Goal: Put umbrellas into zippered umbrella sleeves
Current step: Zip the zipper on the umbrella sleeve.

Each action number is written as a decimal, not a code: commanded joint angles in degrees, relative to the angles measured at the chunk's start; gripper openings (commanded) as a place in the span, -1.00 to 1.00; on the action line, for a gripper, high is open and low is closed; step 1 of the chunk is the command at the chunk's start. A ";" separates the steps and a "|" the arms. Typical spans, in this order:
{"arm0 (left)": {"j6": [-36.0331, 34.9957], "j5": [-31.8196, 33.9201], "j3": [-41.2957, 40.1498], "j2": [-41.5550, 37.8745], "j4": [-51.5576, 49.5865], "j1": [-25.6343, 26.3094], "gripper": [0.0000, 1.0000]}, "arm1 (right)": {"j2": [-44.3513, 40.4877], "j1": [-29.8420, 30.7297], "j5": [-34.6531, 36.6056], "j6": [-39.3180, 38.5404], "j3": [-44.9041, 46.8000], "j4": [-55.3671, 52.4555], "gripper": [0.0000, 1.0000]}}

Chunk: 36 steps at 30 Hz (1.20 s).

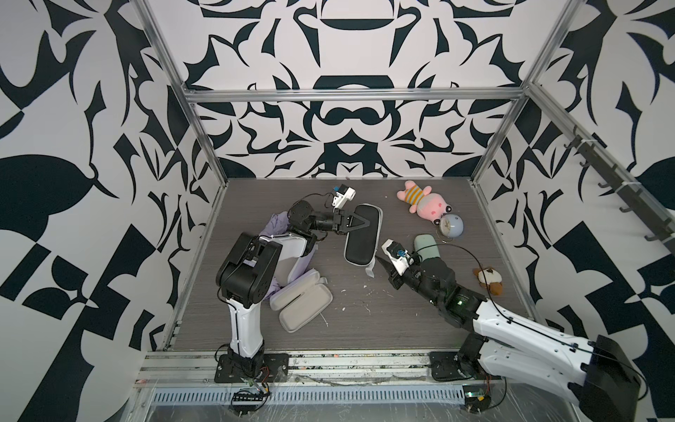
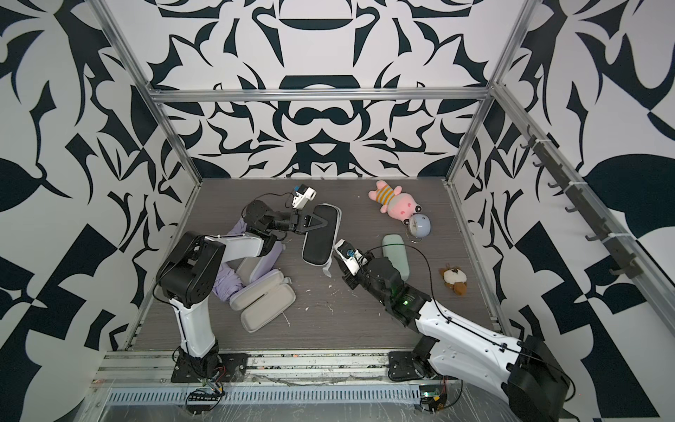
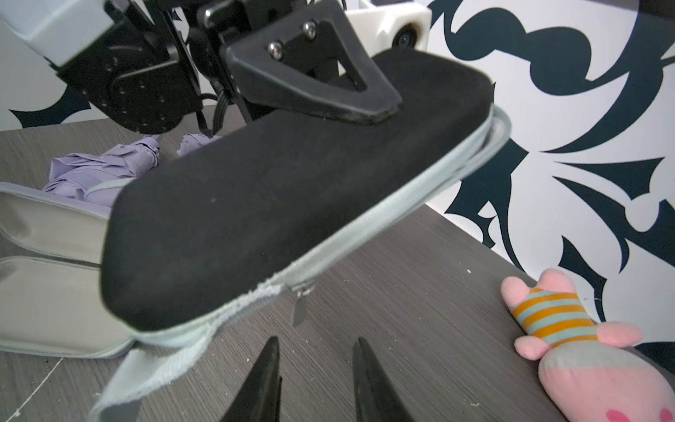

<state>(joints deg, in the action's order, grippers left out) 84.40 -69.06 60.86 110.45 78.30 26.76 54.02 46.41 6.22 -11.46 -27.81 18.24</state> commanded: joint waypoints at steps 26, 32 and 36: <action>-15.76 0.61 -1.89 -5.43 -19.81 1.41 -0.79 | 6.30 0.93 2.90 -2.56 -9.32 1.73 -0.96; -34.87 0.62 -1.20 -10.62 -47.45 1.52 -0.79 | 6.77 -4.67 -1.16 -4.43 -11.47 -0.42 -1.00; -58.91 2.89 4.10 -12.60 -79.51 2.70 -0.79 | 7.54 -9.53 -5.56 -6.55 -14.52 -2.23 -1.00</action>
<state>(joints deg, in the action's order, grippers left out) 46.89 -65.19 61.45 100.09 26.87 28.14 62.33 40.10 2.33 -16.25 -36.80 11.46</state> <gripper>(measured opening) 0.372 0.048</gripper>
